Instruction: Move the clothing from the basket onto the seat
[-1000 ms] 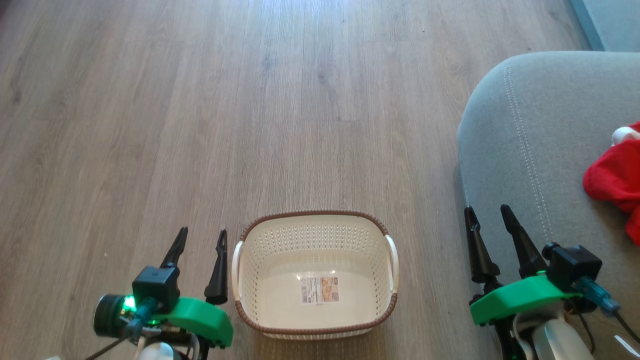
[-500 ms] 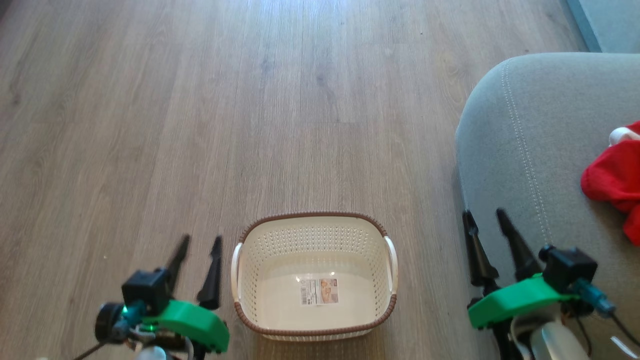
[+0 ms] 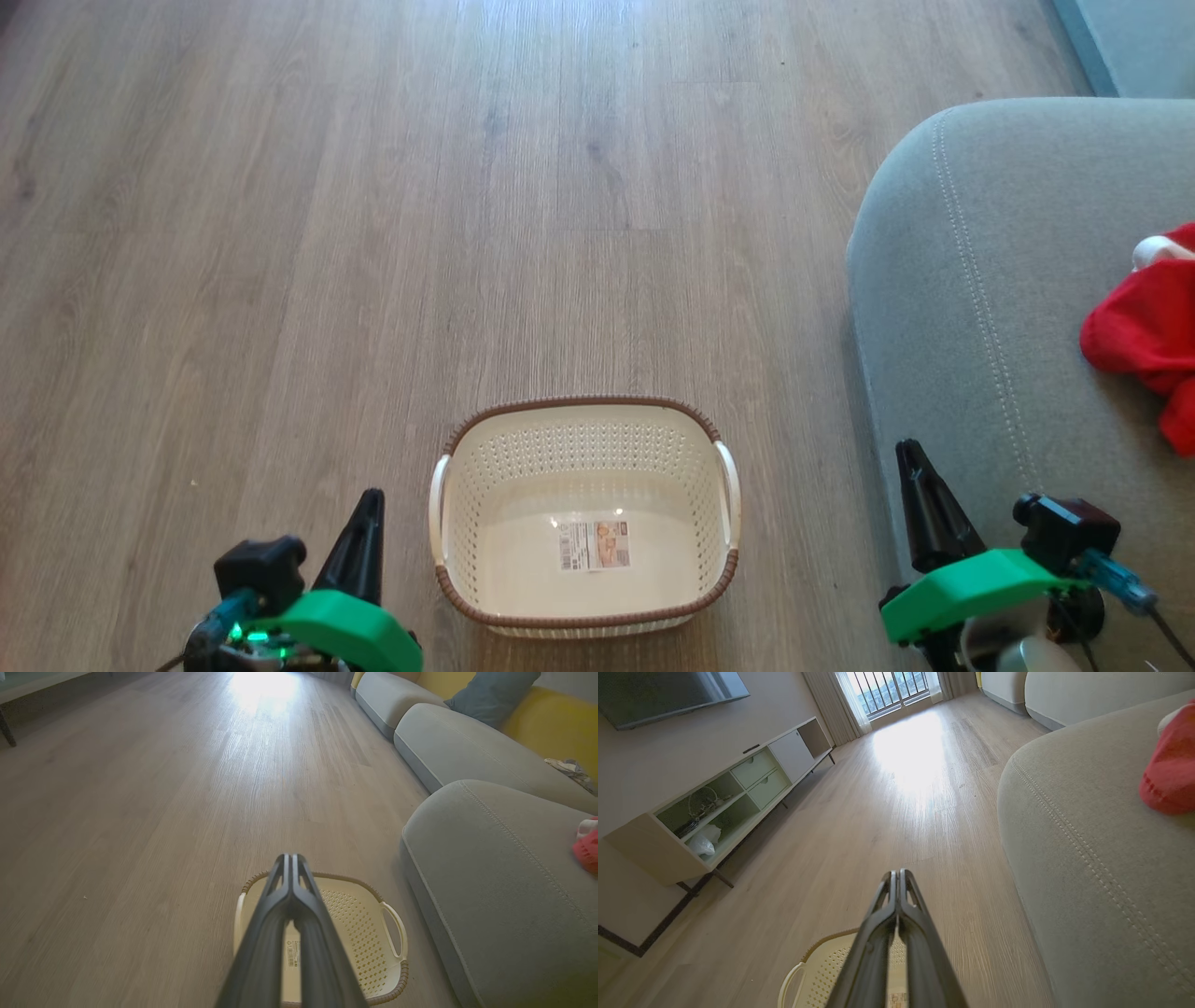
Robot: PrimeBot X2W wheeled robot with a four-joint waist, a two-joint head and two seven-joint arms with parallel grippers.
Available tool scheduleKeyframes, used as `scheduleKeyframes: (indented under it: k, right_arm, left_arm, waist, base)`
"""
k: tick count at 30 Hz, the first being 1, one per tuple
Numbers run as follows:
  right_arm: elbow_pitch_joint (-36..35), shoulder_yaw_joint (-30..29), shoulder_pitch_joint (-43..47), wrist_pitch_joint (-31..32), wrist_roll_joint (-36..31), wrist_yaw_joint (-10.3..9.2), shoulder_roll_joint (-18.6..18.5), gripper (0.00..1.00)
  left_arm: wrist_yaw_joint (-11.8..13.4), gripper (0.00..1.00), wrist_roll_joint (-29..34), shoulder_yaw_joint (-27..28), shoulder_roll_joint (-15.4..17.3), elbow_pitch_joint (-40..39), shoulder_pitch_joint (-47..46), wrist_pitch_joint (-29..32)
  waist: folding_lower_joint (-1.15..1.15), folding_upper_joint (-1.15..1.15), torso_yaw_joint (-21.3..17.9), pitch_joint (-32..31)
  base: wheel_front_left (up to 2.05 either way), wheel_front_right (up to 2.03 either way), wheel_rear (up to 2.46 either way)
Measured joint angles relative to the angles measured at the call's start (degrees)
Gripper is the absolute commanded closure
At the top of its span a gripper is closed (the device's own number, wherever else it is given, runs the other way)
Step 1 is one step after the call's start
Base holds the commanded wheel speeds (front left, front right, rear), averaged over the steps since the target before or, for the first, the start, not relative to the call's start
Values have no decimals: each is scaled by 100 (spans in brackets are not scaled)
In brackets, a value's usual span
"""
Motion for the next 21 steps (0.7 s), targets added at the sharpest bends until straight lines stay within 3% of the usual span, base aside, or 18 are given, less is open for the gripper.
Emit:
scheduleKeyframes:
  k: [21]
  right_arm:
    - [-7,-136,-12,305,1220,0,-8,100]
  left_arm:
    - [-99,100,-1260,196,0,-19,-12,322]
  waist:
    - [0,0,-51,-15]
  base:
    - [0,0,0]
